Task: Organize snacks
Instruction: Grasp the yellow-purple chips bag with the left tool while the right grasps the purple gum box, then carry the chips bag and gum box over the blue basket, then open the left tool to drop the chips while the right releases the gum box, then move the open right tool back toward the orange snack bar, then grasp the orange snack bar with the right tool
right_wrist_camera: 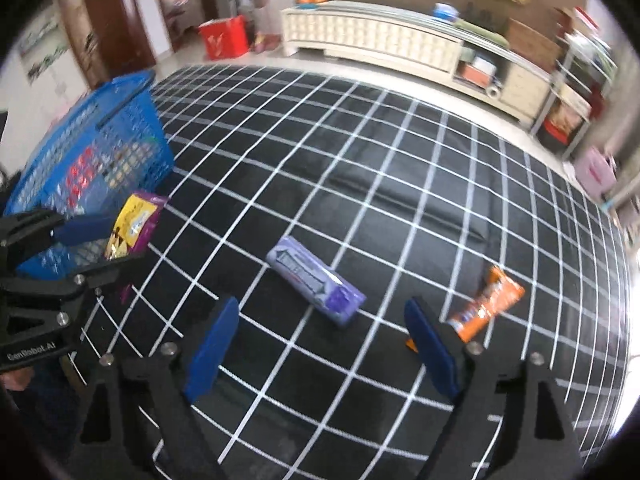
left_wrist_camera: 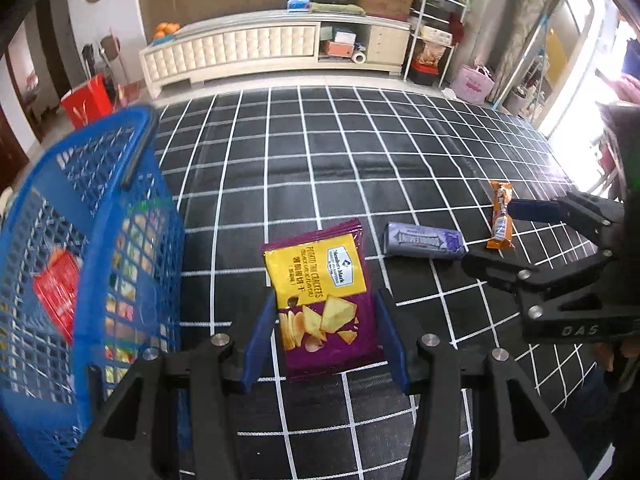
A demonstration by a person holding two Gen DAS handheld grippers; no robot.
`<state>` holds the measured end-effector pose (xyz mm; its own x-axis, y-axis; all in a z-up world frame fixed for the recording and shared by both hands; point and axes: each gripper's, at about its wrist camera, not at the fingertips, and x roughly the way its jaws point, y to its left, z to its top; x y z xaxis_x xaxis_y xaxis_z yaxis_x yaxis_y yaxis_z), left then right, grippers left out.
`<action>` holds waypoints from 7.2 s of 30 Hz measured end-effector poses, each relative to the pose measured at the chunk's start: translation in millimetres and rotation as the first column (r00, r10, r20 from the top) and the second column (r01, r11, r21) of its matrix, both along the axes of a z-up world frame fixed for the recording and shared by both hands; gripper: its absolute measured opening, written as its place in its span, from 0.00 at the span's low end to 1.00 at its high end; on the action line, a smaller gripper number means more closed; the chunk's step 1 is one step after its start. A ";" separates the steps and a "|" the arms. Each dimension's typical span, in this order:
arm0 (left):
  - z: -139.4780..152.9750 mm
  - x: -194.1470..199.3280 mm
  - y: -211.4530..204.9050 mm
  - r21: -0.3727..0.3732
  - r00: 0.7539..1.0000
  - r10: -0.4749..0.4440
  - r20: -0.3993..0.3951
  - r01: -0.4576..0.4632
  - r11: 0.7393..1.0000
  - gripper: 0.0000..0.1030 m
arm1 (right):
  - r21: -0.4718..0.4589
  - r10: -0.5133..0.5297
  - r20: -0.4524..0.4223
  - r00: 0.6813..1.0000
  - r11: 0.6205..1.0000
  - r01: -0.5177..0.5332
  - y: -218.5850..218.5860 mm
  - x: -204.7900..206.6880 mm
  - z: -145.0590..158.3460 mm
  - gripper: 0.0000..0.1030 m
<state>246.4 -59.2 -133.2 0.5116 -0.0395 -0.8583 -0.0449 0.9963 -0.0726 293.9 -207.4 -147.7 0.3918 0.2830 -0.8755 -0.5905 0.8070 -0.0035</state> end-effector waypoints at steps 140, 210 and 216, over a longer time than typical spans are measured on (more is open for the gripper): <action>57.3 -49.1 275.8 -0.028 0.986 0.167 0.019 -0.167 0.986 0.70 | -0.125 0.121 0.019 0.992 0.985 -0.118 283.3 -19.2 18.2 0.34; 53.3 41.3 -26.4 0.127 0.990 -0.056 0.126 0.040 0.991 1.00 | 0.060 -0.446 0.011 0.895 0.894 0.444 -77.3 8.4 27.5 1.00; 27.4 69.8 -25.9 0.072 0.997 -0.053 0.062 0.048 0.996 1.00 | 0.061 -0.479 -0.041 0.877 0.875 0.481 -88.2 35.6 0.3 1.00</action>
